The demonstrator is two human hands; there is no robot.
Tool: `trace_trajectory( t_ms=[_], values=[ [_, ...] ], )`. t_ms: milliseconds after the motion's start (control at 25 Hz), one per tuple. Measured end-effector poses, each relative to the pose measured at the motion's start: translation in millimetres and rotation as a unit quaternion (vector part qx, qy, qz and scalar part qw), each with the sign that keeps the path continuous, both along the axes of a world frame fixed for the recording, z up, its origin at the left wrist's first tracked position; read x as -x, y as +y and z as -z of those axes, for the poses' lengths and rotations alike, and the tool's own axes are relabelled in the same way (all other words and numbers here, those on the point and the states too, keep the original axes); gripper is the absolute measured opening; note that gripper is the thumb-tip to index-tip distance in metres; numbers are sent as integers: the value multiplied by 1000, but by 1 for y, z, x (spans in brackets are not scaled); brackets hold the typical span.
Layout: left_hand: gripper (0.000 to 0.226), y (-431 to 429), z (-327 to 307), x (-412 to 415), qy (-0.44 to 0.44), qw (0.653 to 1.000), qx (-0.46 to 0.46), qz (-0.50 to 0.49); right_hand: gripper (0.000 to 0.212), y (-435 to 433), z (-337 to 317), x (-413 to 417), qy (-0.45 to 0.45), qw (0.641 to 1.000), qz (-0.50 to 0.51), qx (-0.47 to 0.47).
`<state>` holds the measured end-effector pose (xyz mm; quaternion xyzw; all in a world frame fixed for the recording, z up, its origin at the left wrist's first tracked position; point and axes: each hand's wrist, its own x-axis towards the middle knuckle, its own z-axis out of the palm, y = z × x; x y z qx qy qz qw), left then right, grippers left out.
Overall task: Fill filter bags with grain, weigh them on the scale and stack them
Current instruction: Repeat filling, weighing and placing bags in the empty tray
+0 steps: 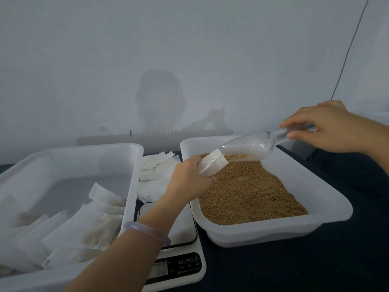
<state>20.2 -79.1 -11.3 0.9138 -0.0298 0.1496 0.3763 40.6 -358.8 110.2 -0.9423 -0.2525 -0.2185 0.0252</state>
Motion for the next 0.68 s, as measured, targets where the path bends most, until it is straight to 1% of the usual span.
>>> trace_trajectory(
  t_ms=[120, 200, 320, 440, 560, 600, 680],
  values=[
    [27, 0, -1, 1, 2, 1000, 6, -2, 30, 0, 2, -1, 7, 1000, -7, -12],
    [26, 0, -1, 2, -3, 1000, 22, 2, 29, -2, 4, -1, 14, 999, -1, -37],
    [25, 0, -1, 6, -3, 998, 61, 13, 23, -4, 8, -2, 75, 992, 10, -100],
    [23, 0, -5, 9, 37, 985, 166, 40, 15, -8, 13, -5, 156, 975, 9, -159],
    [17, 3, -12, 16, 93, 945, 305, 72, 14, -13, 28, -6, 215, 952, 32, -214],
    [14, 5, -15, 18, 105, 928, 348, 82, 13, -13, 39, -7, 231, 948, 43, -214],
    [11, 11, -21, 24, 113, 902, 404, 97, 11, -6, 67, -8, 265, 948, 55, -170]
  ],
)
